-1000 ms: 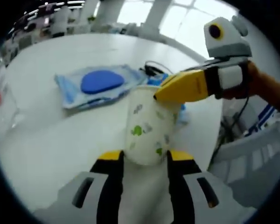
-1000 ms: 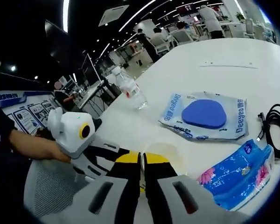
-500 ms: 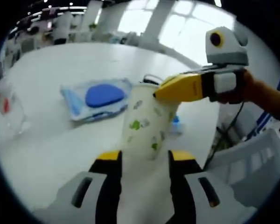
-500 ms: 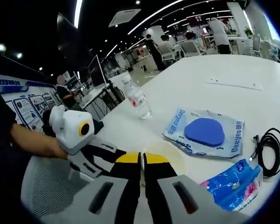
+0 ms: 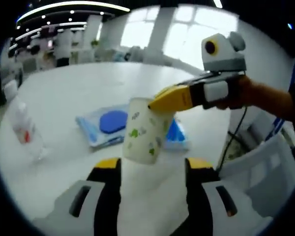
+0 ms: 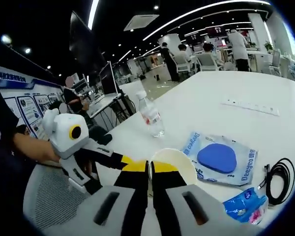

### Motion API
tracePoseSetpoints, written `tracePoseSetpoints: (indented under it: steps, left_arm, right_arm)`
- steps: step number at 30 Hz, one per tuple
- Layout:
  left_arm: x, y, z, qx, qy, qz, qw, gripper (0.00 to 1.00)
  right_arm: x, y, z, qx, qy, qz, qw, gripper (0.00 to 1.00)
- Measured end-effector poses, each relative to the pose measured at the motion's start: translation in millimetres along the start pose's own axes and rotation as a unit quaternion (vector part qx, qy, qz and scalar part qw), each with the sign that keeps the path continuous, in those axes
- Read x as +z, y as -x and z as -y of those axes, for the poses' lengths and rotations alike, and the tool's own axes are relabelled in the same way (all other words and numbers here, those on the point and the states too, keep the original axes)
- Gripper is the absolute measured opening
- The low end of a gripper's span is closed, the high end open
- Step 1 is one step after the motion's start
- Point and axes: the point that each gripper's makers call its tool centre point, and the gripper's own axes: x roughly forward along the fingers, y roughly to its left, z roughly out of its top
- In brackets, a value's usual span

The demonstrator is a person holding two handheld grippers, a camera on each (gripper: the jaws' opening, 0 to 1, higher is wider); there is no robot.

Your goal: Arrange the tabletop items into an orderly group along one side of the table until the central work area is clear of visible clutter.

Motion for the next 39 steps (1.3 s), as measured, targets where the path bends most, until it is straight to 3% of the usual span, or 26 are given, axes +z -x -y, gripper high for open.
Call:
tracePoseSetpoints:
  steps: [9,19,26,34,39]
  left_arm:
    - [8.4,26.6,1.5,0.014,0.012,0.033,0.9993,0.59]
    - [16.4,69.1,-16.2,0.064,-0.023,0.052,0.9963,0.67]
    - [6.9,97.3,-26.2,0.097,-0.038,0.045,0.9936,0.78]
    - [-2.2,125.3,-37.7,0.125,-0.032,0.048,0.9905,0.84]
    - [-4.0,141.5,-51.7,0.17,-0.021,0.059,0.9833,0.97]
  right_arm:
    - [14.7,-3.4,-0.4,0.0,0.024,0.005,0.9997,0.0]
    - [31.7,-15.7,0.7,-0.003,0.062,0.005,0.9981,0.0]
    - [38.0,-27.0,4.4,-0.008,0.095,-0.001,0.9955,0.01]
    - [43.1,-42.8,12.5,-0.019,0.13,-0.007,0.9914,0.01]
    - [49.8,-55.2,17.4,-0.026,0.143,-0.003,0.9894,0.01]
